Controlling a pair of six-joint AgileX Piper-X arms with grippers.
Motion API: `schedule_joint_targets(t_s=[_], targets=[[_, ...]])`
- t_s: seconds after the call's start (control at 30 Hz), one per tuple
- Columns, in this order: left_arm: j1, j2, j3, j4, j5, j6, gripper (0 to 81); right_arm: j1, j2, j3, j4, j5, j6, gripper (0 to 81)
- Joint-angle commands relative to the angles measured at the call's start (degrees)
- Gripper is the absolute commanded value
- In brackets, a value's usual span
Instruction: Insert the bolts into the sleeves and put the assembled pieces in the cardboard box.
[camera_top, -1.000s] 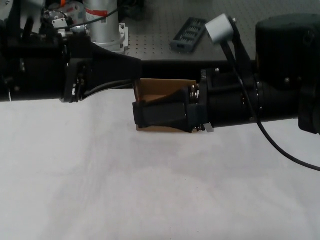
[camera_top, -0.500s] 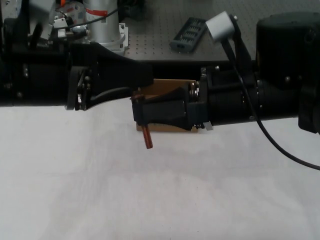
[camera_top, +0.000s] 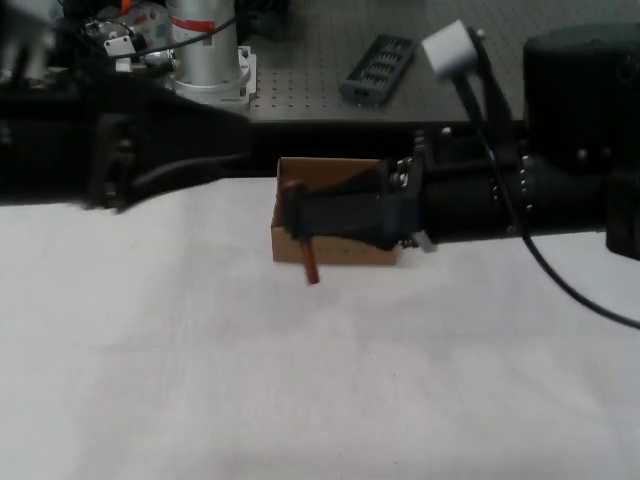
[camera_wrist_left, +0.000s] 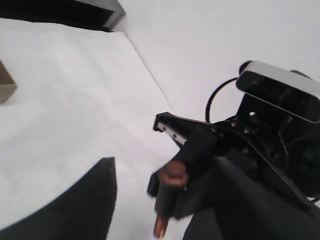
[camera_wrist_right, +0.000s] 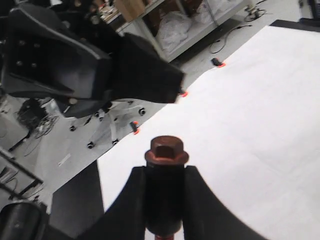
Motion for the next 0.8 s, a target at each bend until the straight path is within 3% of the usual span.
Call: schedule_joint_targets(t_s=[0.0, 0.1, 0.3, 0.47, 0.77], targets=[[5.05, -3.50, -0.21, 9.17, 0.17, 5.53, 36.1, -0.91, -0.28, -1.02, -0.73, 0.86, -0.46, 2.8], [8.54, -7.00, -0.21, 16.89, -1.77, 11.22, 32.8, -3.91, 2.47, -4.03, 1.22, 1.19, -0.46, 2.8], [13.43, -14.34, -0.21, 21.54, -1.78, 11.92, 32.0, -7.54, 14.42, -14.81, 3.94, 3.71, -2.10, 2.8], [15.52, -20.73, -0.21, 22.72, -1.78, 11.92, 32.0, -9.26, 27.58, -29.34, 11.92, 7.38, -6.95, 2.8], [16.40, -28.78, -0.21, 29.44, -1.69, 11.92, 32.0, -10.38, 49.99, -55.24, 24.07, 13.25, -7.40, 2.8]])
